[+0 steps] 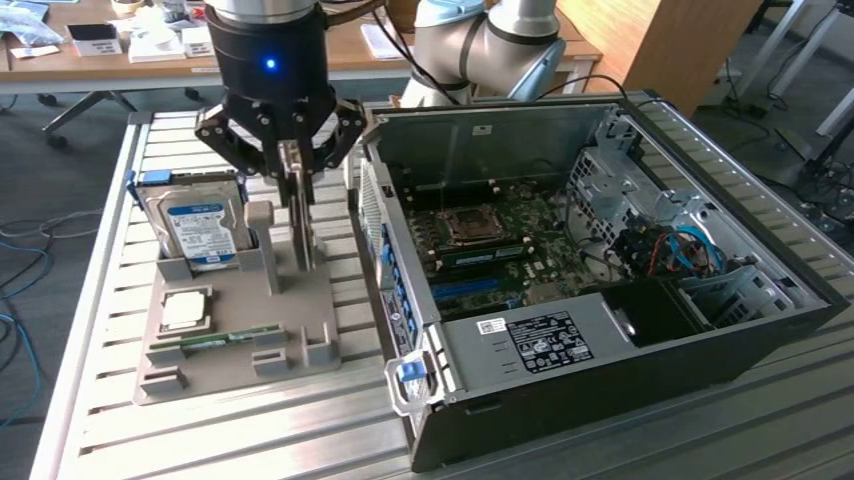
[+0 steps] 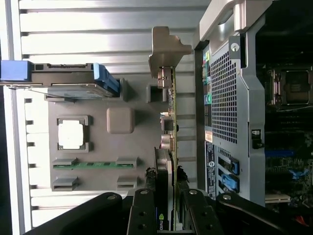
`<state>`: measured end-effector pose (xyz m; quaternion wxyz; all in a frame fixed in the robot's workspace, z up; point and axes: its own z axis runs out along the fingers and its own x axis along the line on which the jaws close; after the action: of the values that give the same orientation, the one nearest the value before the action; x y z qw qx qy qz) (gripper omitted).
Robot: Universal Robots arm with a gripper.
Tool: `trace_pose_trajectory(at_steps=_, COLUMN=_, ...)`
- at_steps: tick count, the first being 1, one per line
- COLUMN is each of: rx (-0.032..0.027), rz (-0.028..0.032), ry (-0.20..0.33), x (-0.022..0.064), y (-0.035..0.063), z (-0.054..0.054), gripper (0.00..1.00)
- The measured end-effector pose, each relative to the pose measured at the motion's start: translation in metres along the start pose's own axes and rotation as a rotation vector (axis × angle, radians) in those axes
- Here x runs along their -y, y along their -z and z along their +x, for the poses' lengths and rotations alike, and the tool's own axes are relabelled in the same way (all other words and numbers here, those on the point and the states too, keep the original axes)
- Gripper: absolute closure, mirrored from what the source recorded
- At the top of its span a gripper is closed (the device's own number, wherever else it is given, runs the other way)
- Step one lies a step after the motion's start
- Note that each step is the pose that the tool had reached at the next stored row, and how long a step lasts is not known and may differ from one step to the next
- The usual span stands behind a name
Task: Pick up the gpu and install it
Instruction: 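Pick up the gpu and move the gpu toward the slot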
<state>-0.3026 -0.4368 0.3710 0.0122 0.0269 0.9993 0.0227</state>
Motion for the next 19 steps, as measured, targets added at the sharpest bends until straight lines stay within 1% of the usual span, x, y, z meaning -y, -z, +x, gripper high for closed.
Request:
trace_pose_trajectory(at_steps=5, rx=0.0, rz=0.0, ry=0.0, x=-0.0006, y=0.0136, z=0.0, gripper=0.73)
trace_pose_trajectory(at_steps=7, rx=0.0001, rz=-0.0001, ry=0.0, x=-0.0008, y=0.0174, z=0.0, gripper=0.73)
trace_pose_trajectory(at_steps=16, rx=0.0, rz=0.0, ry=0.0, x=-0.0008, y=0.018, z=0.0, gripper=0.73)
trace_pose_trajectory(at_steps=19, rx=0.0, rz=-0.0001, ry=0.0, x=-0.001, y=0.0216, z=-0.001, gripper=0.73)
